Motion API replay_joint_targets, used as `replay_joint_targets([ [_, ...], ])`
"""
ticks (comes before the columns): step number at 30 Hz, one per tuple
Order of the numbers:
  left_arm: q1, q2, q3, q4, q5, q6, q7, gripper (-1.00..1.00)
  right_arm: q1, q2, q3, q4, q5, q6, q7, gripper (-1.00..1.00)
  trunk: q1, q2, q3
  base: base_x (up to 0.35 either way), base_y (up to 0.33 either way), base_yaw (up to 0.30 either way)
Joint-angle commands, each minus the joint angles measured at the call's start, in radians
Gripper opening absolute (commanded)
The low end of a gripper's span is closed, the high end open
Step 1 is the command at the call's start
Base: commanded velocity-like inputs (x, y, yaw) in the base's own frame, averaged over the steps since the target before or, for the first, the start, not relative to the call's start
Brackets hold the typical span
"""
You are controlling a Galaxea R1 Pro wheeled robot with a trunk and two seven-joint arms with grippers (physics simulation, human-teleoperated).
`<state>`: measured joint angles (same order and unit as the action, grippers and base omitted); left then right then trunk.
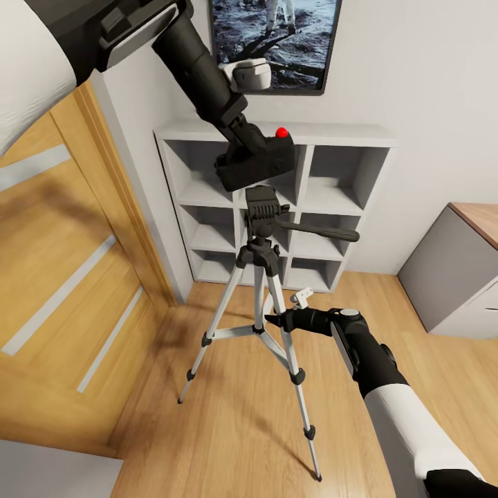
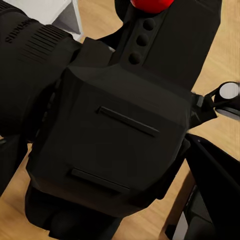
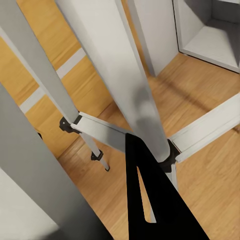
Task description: Attach the digital camera to the camera tripod in the bedroom.
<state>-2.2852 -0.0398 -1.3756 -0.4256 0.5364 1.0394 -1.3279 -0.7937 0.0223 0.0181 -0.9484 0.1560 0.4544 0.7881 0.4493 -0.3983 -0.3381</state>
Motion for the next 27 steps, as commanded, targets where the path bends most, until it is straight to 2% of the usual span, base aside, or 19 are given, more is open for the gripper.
replay_joint_targets([
  [1,-0.002,-0.007,-0.004,0.002,0.003,0.008,-0.005,-1.0,-0.001,0.0,-0.001,-0.001,0.047,-0.005,-0.014,-1.0,0.001,-0.002,-0.002,0.0,0.0,0.0],
  [5,-0.002,-0.026,-0.003,0.015,0.012,0.008,-0.005,-1.0,-0.001,-0.001,-0.001,-0.001,0.047,-0.005,-0.014,-1.0,0.001,-0.002,-0.002,0.0,0.0,0.0],
  [8,-0.002,-0.03,-0.003,0.02,0.016,0.008,-0.005,-1.0,-0.001,-0.001,-0.001,-0.001,0.047,-0.005,-0.015,-1.0,0.001,-0.002,-0.002,0.0,0.0,0.0],
  [27,-0.002,-0.027,-0.017,0.005,0.002,0.008,-0.002,-1.0,-0.001,-0.001,-0.001,-0.001,0.048,-0.005,-0.015,-1.0,0.001,-0.002,-0.002,0.0,0.0,0.0],
])
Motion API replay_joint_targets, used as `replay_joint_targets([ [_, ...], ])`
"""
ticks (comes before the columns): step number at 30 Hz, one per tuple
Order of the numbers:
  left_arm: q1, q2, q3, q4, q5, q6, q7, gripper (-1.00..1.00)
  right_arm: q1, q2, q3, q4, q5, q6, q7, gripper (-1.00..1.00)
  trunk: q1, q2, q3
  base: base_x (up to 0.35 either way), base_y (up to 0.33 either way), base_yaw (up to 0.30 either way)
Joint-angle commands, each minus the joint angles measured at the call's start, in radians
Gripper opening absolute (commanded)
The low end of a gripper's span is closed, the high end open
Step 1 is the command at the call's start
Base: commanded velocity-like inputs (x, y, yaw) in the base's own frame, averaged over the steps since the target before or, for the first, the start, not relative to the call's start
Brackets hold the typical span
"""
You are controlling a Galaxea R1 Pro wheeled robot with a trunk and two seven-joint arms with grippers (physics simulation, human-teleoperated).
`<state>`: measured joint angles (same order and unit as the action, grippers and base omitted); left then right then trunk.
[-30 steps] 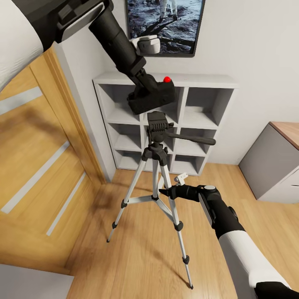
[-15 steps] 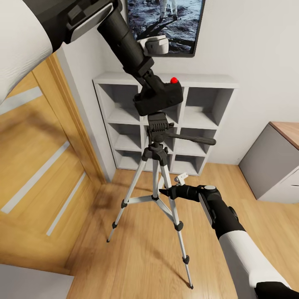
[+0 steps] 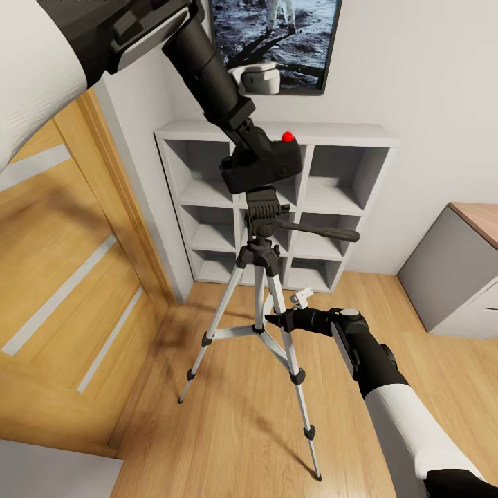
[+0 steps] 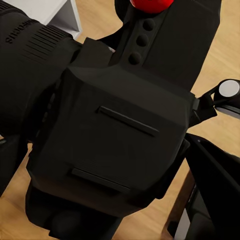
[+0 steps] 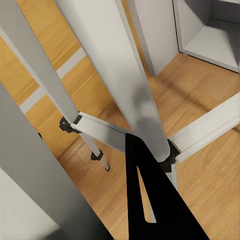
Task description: Attach the digital camera to the camera tripod in the bedroom.
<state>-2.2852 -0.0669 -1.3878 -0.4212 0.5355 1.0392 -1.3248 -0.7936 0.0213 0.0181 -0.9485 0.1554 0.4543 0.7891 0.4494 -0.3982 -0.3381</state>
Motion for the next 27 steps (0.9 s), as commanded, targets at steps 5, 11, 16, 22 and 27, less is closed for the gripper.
replay_joint_targets([
  [5,-0.002,0.002,-0.007,-0.009,0.003,0.008,-0.005,-1.0,-0.001,0.0,-0.001,-0.001,0.049,-0.005,-0.016,-1.0,0.001,-0.002,-0.002,0.0,0.0,0.0],
  [11,-0.002,0.002,-0.005,-0.014,0.003,0.008,-0.005,-1.0,-0.001,0.0,-0.001,-0.001,0.048,-0.005,-0.016,-1.0,0.001,-0.002,-0.002,0.0,0.0,0.0],
  [16,-0.002,0.002,-0.004,-0.014,0.003,0.008,-0.006,-1.0,-0.001,0.0,-0.001,-0.001,0.047,-0.005,-0.016,-1.0,0.001,-0.002,-0.002,0.0,0.0,0.0],
  [22,-0.002,0.002,-0.004,-0.015,0.004,0.008,-0.007,1.0,-0.001,0.0,-0.001,-0.001,0.047,-0.005,-0.016,-1.0,0.001,-0.002,-0.002,0.0,0.0,0.0],
  [27,-0.002,0.002,-0.004,-0.015,0.003,0.008,-0.007,1.0,-0.001,0.0,-0.001,-0.001,0.047,-0.005,-0.016,-1.0,0.001,-0.002,-0.002,0.0,0.0,0.0],
])
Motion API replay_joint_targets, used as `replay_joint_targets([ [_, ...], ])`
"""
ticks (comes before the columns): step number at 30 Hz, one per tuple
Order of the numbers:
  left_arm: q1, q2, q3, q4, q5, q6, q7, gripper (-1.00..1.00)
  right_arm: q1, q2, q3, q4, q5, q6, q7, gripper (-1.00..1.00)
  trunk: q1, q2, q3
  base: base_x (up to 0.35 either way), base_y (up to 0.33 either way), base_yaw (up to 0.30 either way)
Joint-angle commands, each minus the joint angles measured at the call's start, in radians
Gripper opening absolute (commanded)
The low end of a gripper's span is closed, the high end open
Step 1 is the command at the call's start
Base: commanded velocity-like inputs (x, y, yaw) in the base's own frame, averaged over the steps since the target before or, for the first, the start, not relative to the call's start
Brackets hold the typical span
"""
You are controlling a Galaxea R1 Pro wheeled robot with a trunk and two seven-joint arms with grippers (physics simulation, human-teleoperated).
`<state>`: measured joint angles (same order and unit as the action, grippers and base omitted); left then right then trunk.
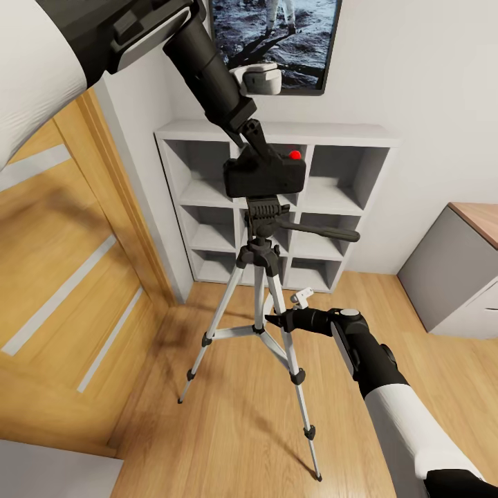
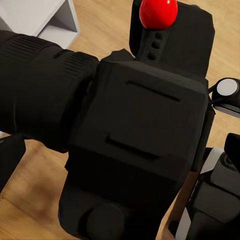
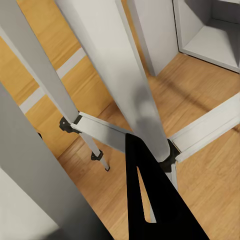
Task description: Attach the digital camera to the camera tripod in the bedroom.
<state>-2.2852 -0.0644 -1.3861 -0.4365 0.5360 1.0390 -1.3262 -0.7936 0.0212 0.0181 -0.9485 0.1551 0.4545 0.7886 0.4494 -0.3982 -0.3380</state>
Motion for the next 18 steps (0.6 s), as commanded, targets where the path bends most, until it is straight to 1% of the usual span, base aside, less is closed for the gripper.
replay_joint_targets([
  [1,-0.002,0.0,-0.005,0.001,0.003,0.008,-0.005,1.0,-0.001,0.0,-0.001,-0.001,0.047,-0.005,-0.015,-1.0,0.001,-0.002,-0.002,0.0,0.0,0.0],
  [15,-0.002,0.001,-0.005,0.002,0.004,0.008,-0.005,1.0,-0.001,0.0,-0.001,-0.001,0.047,-0.005,-0.015,-1.0,0.001,-0.002,-0.002,0.0,0.0,0.0],
  [18,-0.002,0.008,0.0,0.004,0.009,0.008,-0.005,1.0,-0.001,0.0,-0.001,-0.001,0.047,-0.005,-0.015,-1.0,0.001,-0.002,-0.002,0.0,0.0,0.0],
])
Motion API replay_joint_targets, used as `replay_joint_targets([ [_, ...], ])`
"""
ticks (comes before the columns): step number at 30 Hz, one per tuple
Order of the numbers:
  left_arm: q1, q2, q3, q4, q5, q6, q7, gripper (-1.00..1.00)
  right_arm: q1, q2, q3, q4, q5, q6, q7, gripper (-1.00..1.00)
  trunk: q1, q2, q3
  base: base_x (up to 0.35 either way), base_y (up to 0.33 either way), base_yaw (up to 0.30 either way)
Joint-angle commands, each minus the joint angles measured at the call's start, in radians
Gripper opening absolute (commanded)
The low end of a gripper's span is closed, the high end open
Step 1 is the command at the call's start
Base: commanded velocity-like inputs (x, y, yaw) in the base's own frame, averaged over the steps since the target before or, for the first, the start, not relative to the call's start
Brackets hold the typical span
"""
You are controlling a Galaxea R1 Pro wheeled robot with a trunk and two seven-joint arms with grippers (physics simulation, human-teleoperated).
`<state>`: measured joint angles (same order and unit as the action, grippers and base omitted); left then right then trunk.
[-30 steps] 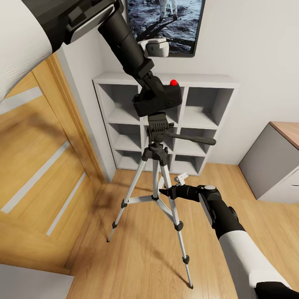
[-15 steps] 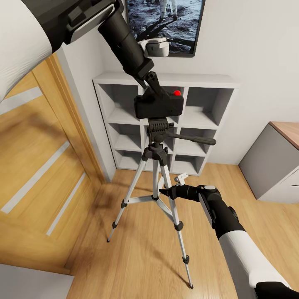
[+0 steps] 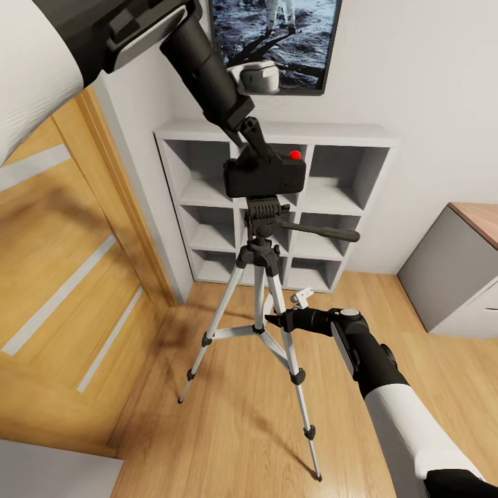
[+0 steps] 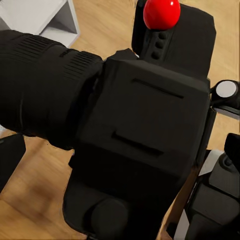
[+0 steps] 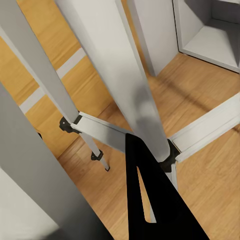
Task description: Attach the digital camera to the camera tripod in the bedroom.
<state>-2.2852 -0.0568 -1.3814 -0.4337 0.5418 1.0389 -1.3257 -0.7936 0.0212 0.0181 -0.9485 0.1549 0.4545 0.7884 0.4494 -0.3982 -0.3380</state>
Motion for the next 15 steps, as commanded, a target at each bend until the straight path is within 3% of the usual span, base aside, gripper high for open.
replay_joint_targets([
  [1,-0.002,0.002,-0.004,0.001,0.004,0.008,-0.005,1.0,-0.001,0.0,-0.001,-0.001,0.048,-0.005,-0.015,-1.0,0.001,-0.002,-0.002,0.0,0.0,0.0],
  [11,-0.002,0.022,0.011,0.021,0.004,0.008,0.0,1.0,-0.001,0.0,-0.001,-0.001,0.049,-0.005,-0.015,-1.0,0.001,-0.002,-0.002,0.0,0.0,0.0],
  [15,-0.002,0.066,0.027,0.037,0.003,0.008,0.02,1.0,-0.001,0.0,-0.001,-0.001,0.049,-0.005,-0.015,-1.0,0.001,-0.002,-0.002,0.0,0.0,0.0],
])
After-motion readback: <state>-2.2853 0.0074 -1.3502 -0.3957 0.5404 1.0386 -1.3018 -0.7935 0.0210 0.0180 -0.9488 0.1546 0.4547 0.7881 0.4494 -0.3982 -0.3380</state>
